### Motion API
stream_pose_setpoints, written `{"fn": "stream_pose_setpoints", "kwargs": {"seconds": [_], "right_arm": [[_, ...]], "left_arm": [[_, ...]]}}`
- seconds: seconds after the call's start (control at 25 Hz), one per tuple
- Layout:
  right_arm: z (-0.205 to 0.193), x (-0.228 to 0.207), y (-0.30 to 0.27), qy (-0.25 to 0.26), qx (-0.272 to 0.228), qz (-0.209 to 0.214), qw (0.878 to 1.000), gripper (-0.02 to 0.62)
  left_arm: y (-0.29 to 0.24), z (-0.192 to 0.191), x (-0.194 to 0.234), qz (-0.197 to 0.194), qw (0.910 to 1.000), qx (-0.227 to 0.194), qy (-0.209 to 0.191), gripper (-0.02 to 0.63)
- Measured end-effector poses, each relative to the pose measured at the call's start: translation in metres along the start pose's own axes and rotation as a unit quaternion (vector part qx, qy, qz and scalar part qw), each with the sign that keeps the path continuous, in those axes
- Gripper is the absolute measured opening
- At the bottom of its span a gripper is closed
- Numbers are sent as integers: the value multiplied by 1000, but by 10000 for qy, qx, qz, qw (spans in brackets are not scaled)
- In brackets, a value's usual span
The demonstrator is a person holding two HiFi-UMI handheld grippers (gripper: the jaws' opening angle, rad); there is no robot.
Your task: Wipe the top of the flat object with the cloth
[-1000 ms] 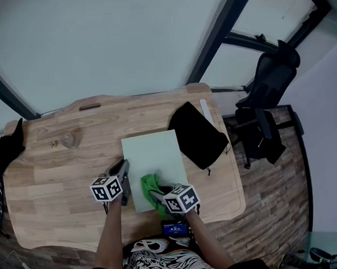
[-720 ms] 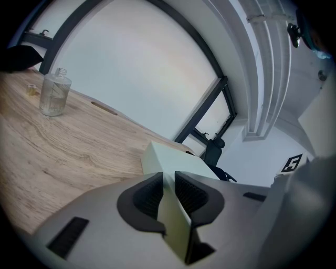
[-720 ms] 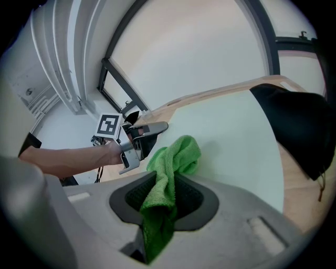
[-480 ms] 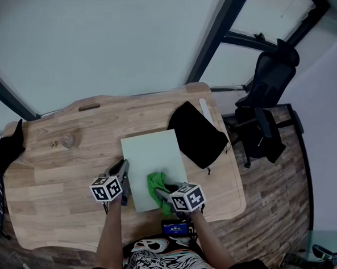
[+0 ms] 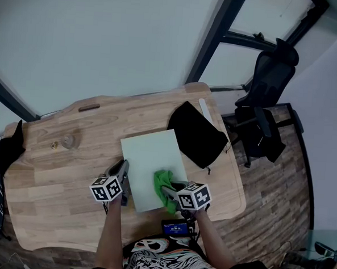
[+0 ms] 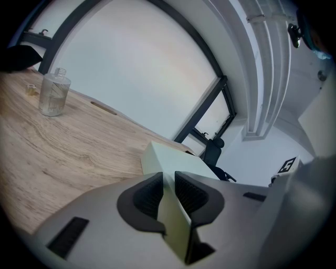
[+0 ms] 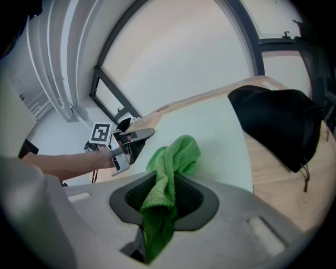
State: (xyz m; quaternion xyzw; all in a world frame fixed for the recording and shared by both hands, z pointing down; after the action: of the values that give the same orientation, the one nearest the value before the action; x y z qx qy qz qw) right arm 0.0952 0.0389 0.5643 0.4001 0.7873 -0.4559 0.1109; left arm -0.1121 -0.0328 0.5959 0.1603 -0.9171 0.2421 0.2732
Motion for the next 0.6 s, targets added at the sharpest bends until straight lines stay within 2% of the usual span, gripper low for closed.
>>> {"fn": "stream_pose_setpoints", "kwargs": {"seconds": [0.6], "right_arm": [[1,-18,18,-237,-349,-164,9990,89]], "left_arm": [[0,0,-1,7,10000,5,-57,71]]}}
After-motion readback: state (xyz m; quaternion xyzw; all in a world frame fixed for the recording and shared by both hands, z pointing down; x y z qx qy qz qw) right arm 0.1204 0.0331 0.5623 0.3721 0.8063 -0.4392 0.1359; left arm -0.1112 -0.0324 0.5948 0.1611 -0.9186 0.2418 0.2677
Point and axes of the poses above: the fingertips, and each gripper's own axes: y backward along the fingers, x to its left, z out of its top, the point moved 4 cm from there along y, backward along the fingers, and after that the axes turned 5 degrees about -x, right-handed, at the moved point
